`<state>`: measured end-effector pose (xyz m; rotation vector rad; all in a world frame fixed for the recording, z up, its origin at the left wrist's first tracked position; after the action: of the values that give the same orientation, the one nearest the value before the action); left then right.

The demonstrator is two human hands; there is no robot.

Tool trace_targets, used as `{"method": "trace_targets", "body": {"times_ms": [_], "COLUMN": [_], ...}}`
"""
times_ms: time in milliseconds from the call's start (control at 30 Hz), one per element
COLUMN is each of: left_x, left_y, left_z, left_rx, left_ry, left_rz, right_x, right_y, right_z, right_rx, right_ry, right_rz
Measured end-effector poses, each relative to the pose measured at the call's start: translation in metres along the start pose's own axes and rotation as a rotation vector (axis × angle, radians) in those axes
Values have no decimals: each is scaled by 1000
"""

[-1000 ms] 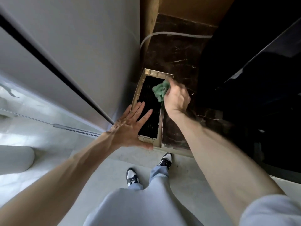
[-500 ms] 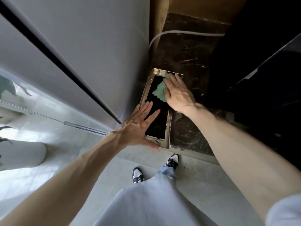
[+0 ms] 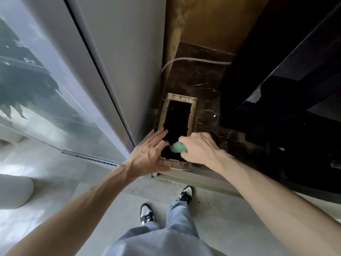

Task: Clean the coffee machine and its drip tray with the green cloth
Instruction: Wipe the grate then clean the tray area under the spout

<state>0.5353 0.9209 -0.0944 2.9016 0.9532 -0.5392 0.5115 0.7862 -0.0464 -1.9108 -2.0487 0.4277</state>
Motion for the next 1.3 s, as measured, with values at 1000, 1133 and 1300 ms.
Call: {"method": "trace_targets", "body": {"times_ms": [1000,1133,1300], "left_x": [19,17,19], "left_y": [2,1,1], "left_z": [18,14,15], "left_rx": [139,145,152], "left_ry": [-238,-226,-249], "left_rz": [-247,-264,-274], "right_x": [-7,19,30], "right_y": [40,10,-3], "right_z": [10,22,24], "right_rx": [-319,-241,40], "right_ry": [279,226,218], "right_rz": [30,-42,-154]}}
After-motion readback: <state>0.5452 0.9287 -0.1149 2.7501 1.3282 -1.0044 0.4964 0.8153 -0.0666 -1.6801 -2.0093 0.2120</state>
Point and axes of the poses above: each hand's wrist, its own y-axis towards the middle knuckle, its own z-axis out of the palm, x = y × z, the point moved 8 cm from there along y, towards the middle knuckle, and after that the axes turned 3 degrees about x, right-handed, at the moved point
